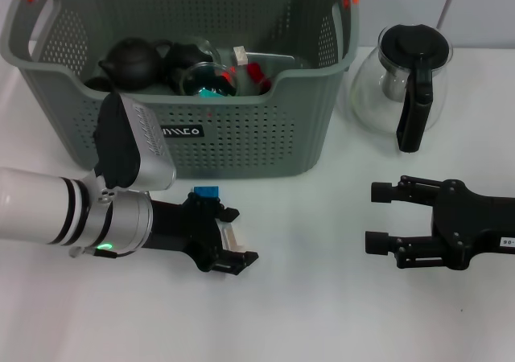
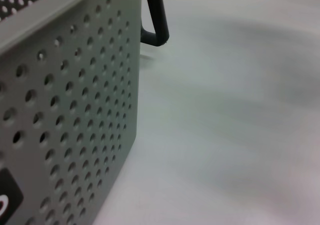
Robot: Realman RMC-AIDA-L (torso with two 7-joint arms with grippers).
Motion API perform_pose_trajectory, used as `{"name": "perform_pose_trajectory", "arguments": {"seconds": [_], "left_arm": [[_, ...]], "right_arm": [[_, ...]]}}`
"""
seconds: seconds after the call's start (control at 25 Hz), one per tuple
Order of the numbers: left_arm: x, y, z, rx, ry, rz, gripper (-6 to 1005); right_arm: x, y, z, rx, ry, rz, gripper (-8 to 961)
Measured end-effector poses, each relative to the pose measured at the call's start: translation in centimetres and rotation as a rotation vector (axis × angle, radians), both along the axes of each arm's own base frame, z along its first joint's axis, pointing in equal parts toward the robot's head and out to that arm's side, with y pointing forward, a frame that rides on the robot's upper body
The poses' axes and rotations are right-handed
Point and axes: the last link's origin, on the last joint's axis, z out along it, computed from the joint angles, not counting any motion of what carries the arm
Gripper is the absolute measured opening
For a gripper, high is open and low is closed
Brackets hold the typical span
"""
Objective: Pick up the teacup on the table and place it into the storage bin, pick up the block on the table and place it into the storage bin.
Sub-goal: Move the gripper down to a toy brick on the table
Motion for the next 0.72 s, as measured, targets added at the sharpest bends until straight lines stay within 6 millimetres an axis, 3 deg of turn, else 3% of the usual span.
{"name": "perform_pose_trajectory", "arguments": {"seconds": [0.72], "left_arm": [[-0.14,0.02,0.14,-0.002,-0.006,0.035,666]], "right_arm": [[0.04,-0.03,0.00,-0.001,0.000,-0.002,915]]}}
